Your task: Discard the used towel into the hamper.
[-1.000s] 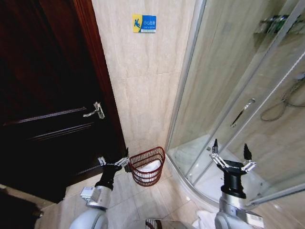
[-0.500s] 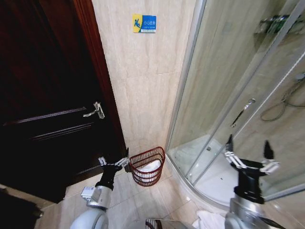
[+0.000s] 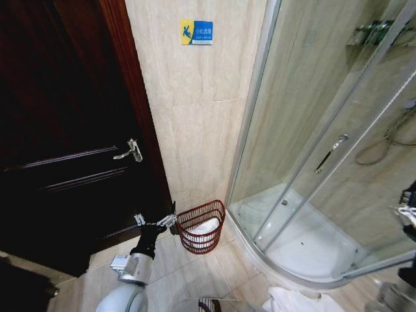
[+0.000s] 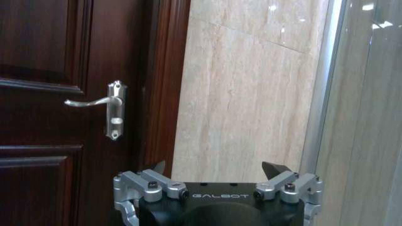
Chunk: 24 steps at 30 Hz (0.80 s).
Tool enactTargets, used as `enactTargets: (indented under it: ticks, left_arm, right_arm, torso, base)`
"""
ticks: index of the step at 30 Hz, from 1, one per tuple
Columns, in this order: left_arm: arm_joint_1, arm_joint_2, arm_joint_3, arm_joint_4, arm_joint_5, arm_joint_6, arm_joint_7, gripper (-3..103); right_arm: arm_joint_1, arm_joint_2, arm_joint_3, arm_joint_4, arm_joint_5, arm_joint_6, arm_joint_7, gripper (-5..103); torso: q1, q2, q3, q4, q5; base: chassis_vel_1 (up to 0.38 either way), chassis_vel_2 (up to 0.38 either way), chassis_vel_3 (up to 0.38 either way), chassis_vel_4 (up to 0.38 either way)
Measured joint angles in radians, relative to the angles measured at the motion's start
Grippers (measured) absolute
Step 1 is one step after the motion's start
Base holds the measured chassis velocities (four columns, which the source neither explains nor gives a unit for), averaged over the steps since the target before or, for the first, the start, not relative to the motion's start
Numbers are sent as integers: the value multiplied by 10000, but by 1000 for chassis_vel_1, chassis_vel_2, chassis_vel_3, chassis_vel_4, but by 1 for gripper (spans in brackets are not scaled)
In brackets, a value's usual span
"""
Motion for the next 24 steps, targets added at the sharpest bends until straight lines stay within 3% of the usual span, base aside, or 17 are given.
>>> enactTargets:
  ticks: [11,24]
  left_arm:
    - [0,2,-1,6,-2,0,-5,100]
    - [-1,3,-1,7,-2,0,-9,100]
  right_arm:
    - [-172,92,720,-16,92,257,-112,100]
    - [-26,85,412,-31,141,1,-201,100]
  torso:
    - [0,0,0,0,-2]
    - [0,0,1,0,-1]
  base:
    - [0,0,0,0]
    - [-60,-63,-61,-61]
